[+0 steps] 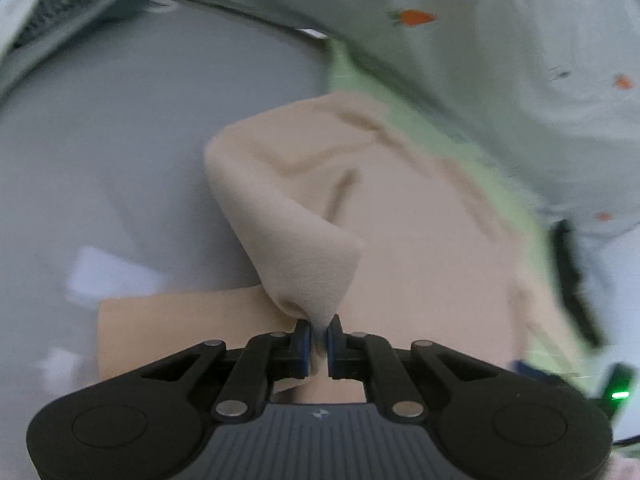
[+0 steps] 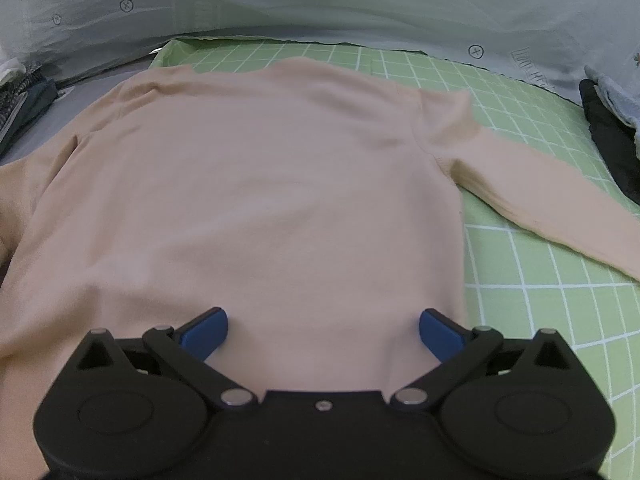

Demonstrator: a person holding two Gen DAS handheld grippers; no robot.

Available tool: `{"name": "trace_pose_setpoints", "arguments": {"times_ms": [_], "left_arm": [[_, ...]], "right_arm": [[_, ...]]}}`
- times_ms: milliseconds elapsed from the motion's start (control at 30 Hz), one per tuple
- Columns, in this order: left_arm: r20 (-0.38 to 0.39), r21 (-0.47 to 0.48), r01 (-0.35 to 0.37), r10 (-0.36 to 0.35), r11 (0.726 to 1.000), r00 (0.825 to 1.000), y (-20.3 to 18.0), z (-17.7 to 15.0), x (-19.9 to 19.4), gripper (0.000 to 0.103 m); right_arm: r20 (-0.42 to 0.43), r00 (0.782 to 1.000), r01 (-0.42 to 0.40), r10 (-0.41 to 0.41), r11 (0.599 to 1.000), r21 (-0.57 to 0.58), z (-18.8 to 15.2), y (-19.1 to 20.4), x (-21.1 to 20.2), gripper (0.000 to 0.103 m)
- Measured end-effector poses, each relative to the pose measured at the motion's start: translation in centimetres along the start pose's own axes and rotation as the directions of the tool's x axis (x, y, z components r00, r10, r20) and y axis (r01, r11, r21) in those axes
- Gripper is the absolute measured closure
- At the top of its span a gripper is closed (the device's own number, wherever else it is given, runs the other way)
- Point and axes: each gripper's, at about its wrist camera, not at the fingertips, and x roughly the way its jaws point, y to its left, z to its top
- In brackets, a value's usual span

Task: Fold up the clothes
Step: 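Grasp the sleeve cuff with the left gripper and lift it across the body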

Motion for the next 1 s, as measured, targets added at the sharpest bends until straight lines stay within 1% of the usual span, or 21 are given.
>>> {"name": "trace_pose_setpoints", "arguments": {"times_ms": [67, 100, 133, 167, 200, 267, 333, 400, 467, 533, 633, 667, 767, 800, 833, 867, 900, 933, 967, 1000], "left_arm": [[0.006, -0.047, 0.026, -0.026, 0.999, 1.000, 1.0, 0.3, -0.5, 0.095], [0.014, -0.081, 0.020, -0.019, 0.997, 1.000, 1.9, 0.5, -1.0, 0.095], [0.025, -0.121, 0.001, 0.002, 0.993, 1.000, 3.1, 0.6, -1.5, 0.095], [0.037, -0.151, -0.033, 0.039, 0.988, 0.999, 4.2, 0.8, -2.1, 0.095], [0.047, -0.167, -0.088, 0.097, 0.982, 0.994, 5.2, 1.0, -2.6, 0.095], [0.059, -0.197, -0.207, 0.222, 0.958, 0.973, 7.3, 1.6, -3.5, 0.095], [0.065, -0.247, -0.303, 0.328, 0.920, 0.942, 9.4, 1.8, -4.4, 0.093], [0.077, -0.282, -0.350, 0.385, 0.893, 0.920, 10.7, 1.9, -5.0, 0.082], [0.089, -0.304, -0.382, 0.425, 0.873, 0.901, 11.6, 1.8, -5.5, 0.077], [0.114, -0.295, -0.400, 0.448, 0.868, 0.887, 11.2, 1.5, -5.8, 0.074], [0.144, -0.253, -0.456, 0.500, 0.853, 0.854, 10.1, 1.2, -5.5, 0.072], [0.147, -0.229, -0.476, 0.513, 0.849, 0.845, 9.7, 1.1, -5.2, 0.072], [0.119, -0.122, -0.538, 0.551, 0.834, 0.826, 8.8, 1.1, -4.2, 0.072], [0.108, -0.096, -0.546, 0.554, 0.832, 0.825, 8.7, 1.0, -3.9, 0.074], [0.097, -0.079, -0.544, 0.550, 0.835, 0.830, 8.5, 1.0, -3.7, 0.075], [0.085, -0.062, -0.542, 0.545, 0.838, 0.834, 8.3, 0.9, -3.4, 0.082], [0.072, -0.053, -0.531, 0.534, 0.846, 0.843, 8.2, 0.9, -3.2, 0.087], [0.060, -0.045, -0.508, 0.510, 0.860, 0.858, 8.0, 0.9, -3.1, 0.087], [0.048, -0.035, -0.480, 0.482, 0.876, 0.875, 7.7, 1.1, -3.1, 0.090], [0.037, -0.025, -0.452, 0.452, 0.892, 0.891, 7.4, 1.2, -3.0, 0.091]], "right_arm": [[0.000, 1.000, -0.001, 0.001, 1.000, -0.001, 0.0, 0.0, 0.0, 0.000], [0.001, 1.000, 0.000, 0.000, 1.000, 0.001, -0.1, 0.0, 0.0, 0.000], [0.002, 1.000, 0.001, -0.001, 1.000, 0.003, -0.2, 0.1, -0.1, 0.000], [0.004, 1.000, 0.001, -0.001, 1.000, 0.004, -0.2, 0.1, -0.1, 0.000], [0.006, 1.000, 0.001, -0.001, 1.000, 0.006, -0.2, 0.0, 0.0, 0.000], [0.010, 1.000, 0.000, 0.000, 1.000, 0.009, -0.3, 0.1, 0.0, 0.000], [0.013, 1.000, 0.000, -0.001, 1.000, 0.010, -0.3, 0.2, 0.1, 0.000], [0.016, 1.000, 0.000, -0.001, 1.000, 0.010, -0.3, 0.2, 0.1, 0.000], [0.017, 1.000, 0.001, -0.001, 1.000, 0.009, -0.3, 0.2, 0.1, 0.000], [0.017, 1.000, 0.001, -0.001, 1.000, 0.009, -0.3, 0.2, 0.1, 0.000], [0.020, 1.000, 0.003, -0.003, 1.000, 0.010, -0.3, 0.2, 0.1, 0.000], [0.020, 1.000, 0.004, -0.004, 1.000, 0.011, -0.3, 0.2, 0.0, 0.000], [0.023, 1.000, 0.003, -0.003, 1.000, 0.011, -0.3, 0.2, 0.1, 0.000], [0.023, 1.000, 0.003, -0.003, 1.000, 0.011, -0.3, 0.2, 0.1, 0.000], [0.024, 1.000, 0.003, -0.003, 1.000, 0.011, -0.3, 0.2, 0.1, 0.000], [0.024, 1.000, 0.003, -0.003, 1.000, 0.012, -0.3, 0.2, 0.1, 0.000], [0.025, 1.000, 0.003, -0.003, 1.000, 0.012, -0.3, 0.2, 0.1, 0.000], [0.026, 1.000, 0.003, -0.003, 1.000, 0.012, -0.3, 0.2, 0.1, 0.000], [0.027, 1.000, 0.003, -0.003, 1.000, 0.013, -0.3, 0.2, 0.1, 0.000], [0.027, 1.000, 0.003, -0.004, 1.000, 0.013, -0.3, 0.2, 0.1, 0.000]]}}
